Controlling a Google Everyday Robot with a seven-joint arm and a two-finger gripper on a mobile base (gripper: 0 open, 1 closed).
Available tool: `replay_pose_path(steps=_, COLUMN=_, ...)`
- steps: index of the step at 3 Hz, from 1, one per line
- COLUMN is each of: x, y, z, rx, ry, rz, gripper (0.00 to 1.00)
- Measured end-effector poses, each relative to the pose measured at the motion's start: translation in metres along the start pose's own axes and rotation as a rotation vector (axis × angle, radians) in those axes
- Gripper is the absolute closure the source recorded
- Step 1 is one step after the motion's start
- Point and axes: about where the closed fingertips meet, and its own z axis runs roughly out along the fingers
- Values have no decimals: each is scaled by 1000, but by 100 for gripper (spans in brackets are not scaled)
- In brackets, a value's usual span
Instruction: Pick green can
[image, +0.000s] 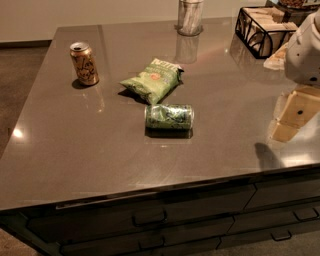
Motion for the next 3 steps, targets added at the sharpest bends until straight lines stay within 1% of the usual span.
replay_pose_path(steps=1, x=0, y=0, z=0, rx=0, ry=0, rz=0, gripper=0)
replay_pose_path(steps=2, x=-9, y=-2, z=10, rx=-4, ry=-4, rz=4, gripper=0)
replay_pose_path(steps=3, x=-27, y=-3, z=35, rx=-32, ry=6, rz=23, gripper=0)
